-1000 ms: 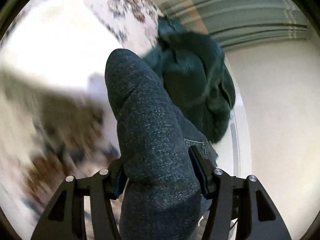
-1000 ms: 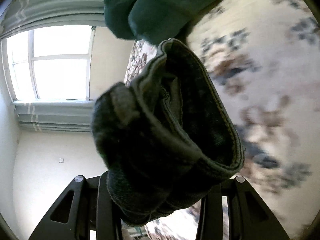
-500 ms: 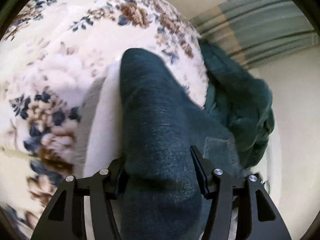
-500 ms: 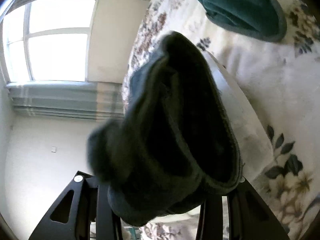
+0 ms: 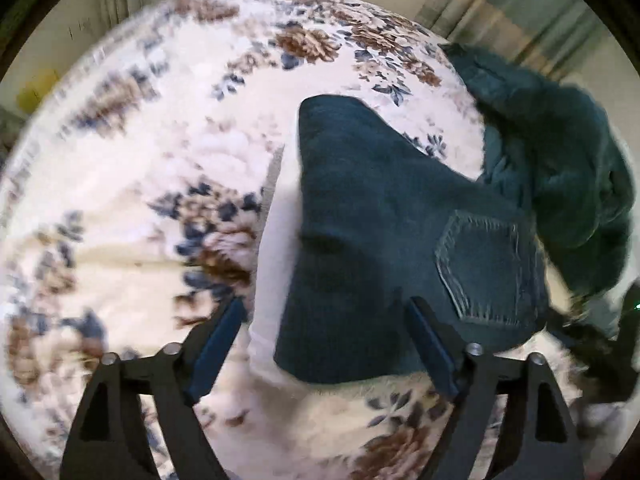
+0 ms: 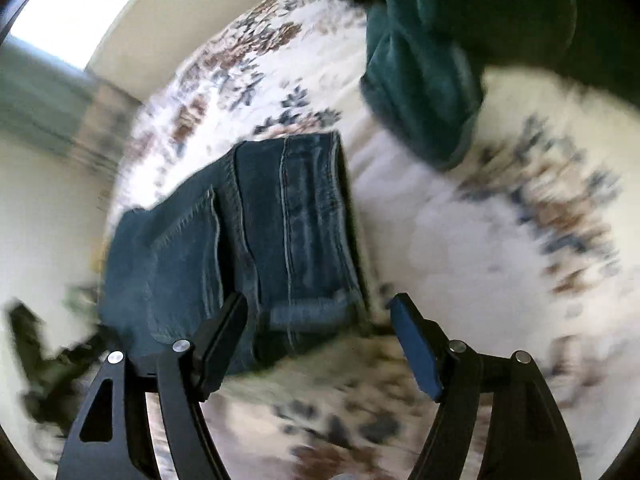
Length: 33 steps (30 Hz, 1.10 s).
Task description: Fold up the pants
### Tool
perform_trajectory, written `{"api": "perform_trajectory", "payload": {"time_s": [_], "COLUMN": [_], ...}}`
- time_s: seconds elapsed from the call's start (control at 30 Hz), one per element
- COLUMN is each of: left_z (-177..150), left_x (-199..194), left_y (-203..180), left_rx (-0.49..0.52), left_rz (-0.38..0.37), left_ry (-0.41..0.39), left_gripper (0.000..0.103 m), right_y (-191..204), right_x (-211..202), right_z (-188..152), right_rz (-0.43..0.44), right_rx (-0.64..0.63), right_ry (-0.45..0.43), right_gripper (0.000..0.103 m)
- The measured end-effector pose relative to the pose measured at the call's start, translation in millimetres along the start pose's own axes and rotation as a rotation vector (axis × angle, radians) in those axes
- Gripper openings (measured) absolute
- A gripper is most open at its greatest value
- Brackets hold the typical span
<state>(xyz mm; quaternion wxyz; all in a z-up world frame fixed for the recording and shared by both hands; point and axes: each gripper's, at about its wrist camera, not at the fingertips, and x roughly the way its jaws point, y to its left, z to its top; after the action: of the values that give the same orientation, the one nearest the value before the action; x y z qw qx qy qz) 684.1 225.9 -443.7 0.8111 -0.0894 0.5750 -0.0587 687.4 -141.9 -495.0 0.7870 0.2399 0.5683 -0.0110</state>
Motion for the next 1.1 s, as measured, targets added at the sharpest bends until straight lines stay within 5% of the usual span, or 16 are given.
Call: {"api": "perform_trajectory", "payload": {"time_s": [0.13,0.2,0.27,0.4,0.73,1.1], "left_z": [-18.7,-26.9,-36.2,-50.9,-98.2,-192.7], "left_x": [-24.9,-37.7,-55.4,-94.3,-230.9,-378.7], "left_y": [-31.1,-46.5,-62.6,-86.9,-132.4,-181.6], "left_rx": [0.038,0.051,0.081,0.113,0.101,0.098], "left_rz": [0.089,0.126,0.16,0.192,0.23,0.25], "left_ry": [-0.025,-0.033,-0.049,-0.078,-0.241,-0.407], "left_gripper": [0.09,0.09,0.09,0.09,0.09,0.09], "right_y": [24.3,40.0,54.9,77.4,105.3,95.8], "right_x": [-55.6,-80.5,-117.4,-180.9,-346.6,-538.9], "right_z": [-22.3,-29.2,-41.9,-61.3,-109.3,-201.4], "right_rz": [-0.151,-0.213,-0.252,-0.31,-0.28,-0.19], "right_rx": [-0.094,-0.137,-0.171,-0.226,-0.321,-0.394], "right_ry": [-0.038,-0.051,-0.074,-0.133,-0.269,-0.426], "right_gripper": [0.078,0.097,0.103,0.103,0.103,0.103]}}
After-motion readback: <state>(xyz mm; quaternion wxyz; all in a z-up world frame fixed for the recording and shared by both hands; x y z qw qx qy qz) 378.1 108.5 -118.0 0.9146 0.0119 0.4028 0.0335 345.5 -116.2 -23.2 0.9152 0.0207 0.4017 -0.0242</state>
